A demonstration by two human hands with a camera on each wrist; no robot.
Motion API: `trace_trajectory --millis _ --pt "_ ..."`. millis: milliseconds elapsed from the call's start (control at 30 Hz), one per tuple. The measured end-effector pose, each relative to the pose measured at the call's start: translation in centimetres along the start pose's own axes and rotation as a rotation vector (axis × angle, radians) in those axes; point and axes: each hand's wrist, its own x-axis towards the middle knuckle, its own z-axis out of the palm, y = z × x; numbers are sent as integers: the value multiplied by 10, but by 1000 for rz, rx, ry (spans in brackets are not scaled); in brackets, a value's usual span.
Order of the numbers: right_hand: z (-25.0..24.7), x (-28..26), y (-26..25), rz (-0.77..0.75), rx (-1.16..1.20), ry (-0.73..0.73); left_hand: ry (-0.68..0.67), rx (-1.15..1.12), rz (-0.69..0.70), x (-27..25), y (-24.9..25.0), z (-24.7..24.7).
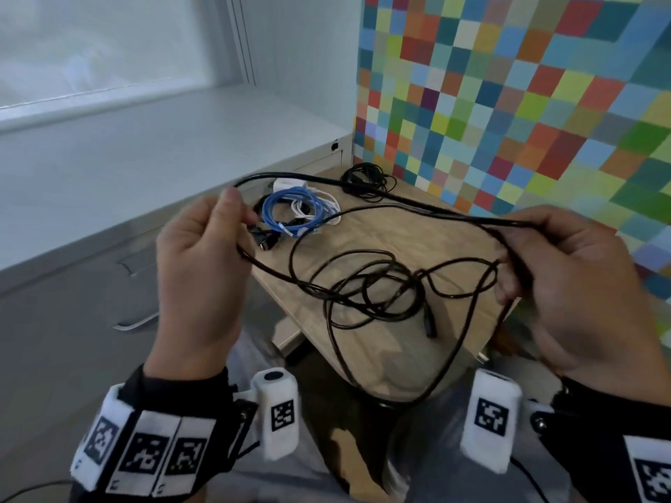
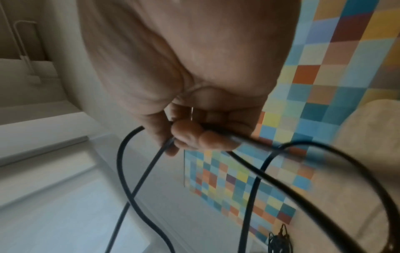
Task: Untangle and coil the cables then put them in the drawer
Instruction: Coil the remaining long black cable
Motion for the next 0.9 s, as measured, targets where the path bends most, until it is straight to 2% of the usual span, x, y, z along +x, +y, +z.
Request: trace_trajectory --millis 100,200,333,500,633,700,767,833,900 --pt "-9 9 6 64 67 159 84 -65 -45 3 1 -4" --pt "-11 14 18 105 99 257 143 -110 -36 3 2 -4" --pt "-12 16 25 96 -14 304 139 -172 -38 2 4 -1" --pt "-5 5 16 17 -343 204 13 -146 -13 -5 6 10" --pt "11 -9 -2 -220 -384 128 -71 -138 34 -10 6 15" --pt "24 -17 -7 -270 -368 -2 -108 -136 76 -12 6 16" --pt "37 -22 -6 -251 -411 -171 -146 -147 112 -14 8 17" --pt "48 -24 2 -221 -578 -319 -180 -181 137 -16 11 17" --pt "56 -24 11 -210 -705 -377 -223 -232 152 -18 14 16"
